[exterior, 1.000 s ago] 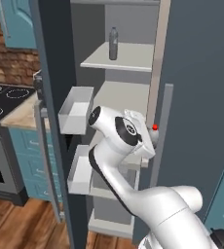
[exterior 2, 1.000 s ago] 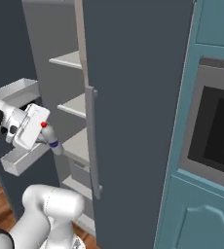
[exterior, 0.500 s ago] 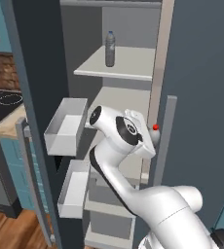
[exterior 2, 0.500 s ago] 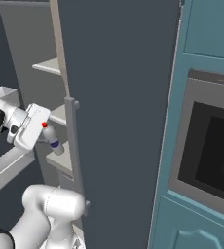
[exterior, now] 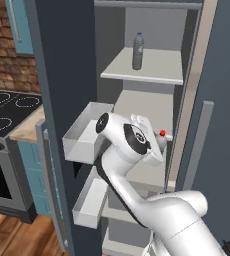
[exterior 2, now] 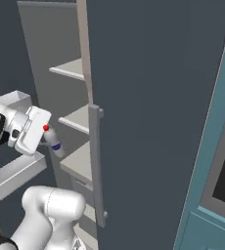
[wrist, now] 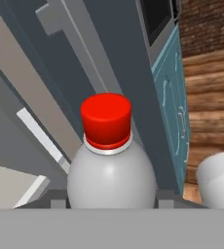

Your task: Take the bottled waters from the counter and place them in the freezer to freeze. Close the freezer door after placing the bottles.

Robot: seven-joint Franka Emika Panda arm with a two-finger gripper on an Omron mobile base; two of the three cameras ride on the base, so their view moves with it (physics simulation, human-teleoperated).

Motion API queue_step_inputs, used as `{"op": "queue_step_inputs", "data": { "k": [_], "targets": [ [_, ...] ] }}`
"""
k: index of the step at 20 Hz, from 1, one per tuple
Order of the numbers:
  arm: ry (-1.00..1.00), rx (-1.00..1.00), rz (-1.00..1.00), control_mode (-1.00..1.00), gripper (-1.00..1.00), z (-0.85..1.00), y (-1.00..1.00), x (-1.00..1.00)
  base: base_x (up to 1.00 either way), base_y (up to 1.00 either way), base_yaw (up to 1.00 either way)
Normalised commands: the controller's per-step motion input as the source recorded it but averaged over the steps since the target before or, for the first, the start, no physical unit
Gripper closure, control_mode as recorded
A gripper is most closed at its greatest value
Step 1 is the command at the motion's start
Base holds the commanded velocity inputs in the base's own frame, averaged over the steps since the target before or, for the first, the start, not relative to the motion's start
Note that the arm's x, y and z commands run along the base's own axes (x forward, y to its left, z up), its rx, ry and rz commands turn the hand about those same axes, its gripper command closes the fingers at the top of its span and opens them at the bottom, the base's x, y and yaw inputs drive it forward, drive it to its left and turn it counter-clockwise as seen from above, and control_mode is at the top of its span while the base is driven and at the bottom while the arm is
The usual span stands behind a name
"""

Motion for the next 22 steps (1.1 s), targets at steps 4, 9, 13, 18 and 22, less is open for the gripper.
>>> {"op": "queue_step_inputs", "data": {
  "k": [4,9,13,18,22],
  "targets": [
    [0.00,0.00,0.00,1.00,1.00,0.00,0.00,0.00,0.10,0.39,0.06],
    [0.00,0.00,0.00,1.00,1.00,0.00,0.00,0.00,0.00,0.00,0.00],
    [-0.04,-0.01,0.00,-1.00,1.00,0.40,-0.03,-0.12,-0.07,0.00,0.00],
    [-0.03,-0.10,0.00,-1.00,1.00,0.99,-0.08,-0.10,0.00,0.00,0.00],
    [0.00,-0.24,0.02,-1.00,1.00,0.88,0.00,0.00,0.00,0.00,0.00]
  ]
}}
